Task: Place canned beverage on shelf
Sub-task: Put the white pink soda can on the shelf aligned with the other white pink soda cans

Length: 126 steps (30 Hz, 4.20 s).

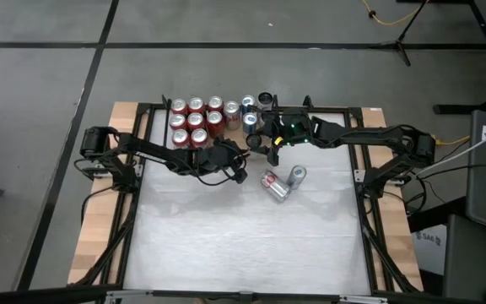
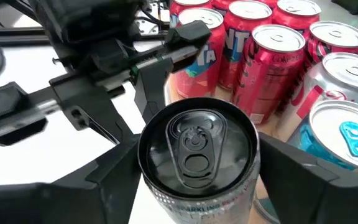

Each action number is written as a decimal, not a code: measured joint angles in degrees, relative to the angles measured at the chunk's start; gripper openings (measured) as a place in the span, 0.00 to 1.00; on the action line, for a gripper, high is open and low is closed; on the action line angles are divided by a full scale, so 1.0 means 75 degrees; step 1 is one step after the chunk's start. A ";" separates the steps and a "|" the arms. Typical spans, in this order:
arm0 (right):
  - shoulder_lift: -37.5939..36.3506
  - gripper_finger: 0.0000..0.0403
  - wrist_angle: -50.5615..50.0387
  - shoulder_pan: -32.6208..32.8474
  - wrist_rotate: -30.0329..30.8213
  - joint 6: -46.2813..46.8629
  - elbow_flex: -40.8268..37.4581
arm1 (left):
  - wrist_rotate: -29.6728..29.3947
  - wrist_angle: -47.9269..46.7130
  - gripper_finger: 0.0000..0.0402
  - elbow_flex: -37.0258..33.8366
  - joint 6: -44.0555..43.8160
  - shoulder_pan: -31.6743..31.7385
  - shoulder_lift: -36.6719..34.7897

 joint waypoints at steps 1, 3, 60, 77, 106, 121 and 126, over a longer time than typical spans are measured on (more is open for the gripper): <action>0.0002 0.73 -0.0007 0.0001 0.0006 -0.0013 -0.0001 | 0.0000 0.0026 0.16 0.0000 0.0001 0.0000 0.0000; 0.0016 0.77 -0.0020 0.0001 0.0052 -0.0029 -0.0003 | -0.0009 0.0113 0.16 0.0003 0.0006 0.0003 -0.0009; 0.0005 0.82 0.0405 0.0003 0.0000 -0.0008 -0.0006 | -0.0032 0.0218 0.16 0.0003 -0.0006 0.0076 -0.0003; 0.0002 0.82 0.0688 0.0006 -0.0006 -0.0008 -0.0003 | -0.0058 0.0236 0.16 0.0003 -0.0009 0.0128 0.0000; 0.0002 0.82 0.0981 0.0006 -0.0006 -0.0010 0.0000 | -0.0035 0.0422 0.16 0.0003 -0.0026 0.0326 0.0000; -0.0299 0.82 0.1509 0.0003 -0.0146 -0.0011 0.0000 | 0.0109 0.0357 0.16 0.0003 -0.0019 0.0303 0.0000; -0.0609 0.82 0.1407 0.0003 -0.0149 -0.0011 0.0000 | 0.0494 0.0329 0.16 0.0003 -0.0006 0.0297 0.0000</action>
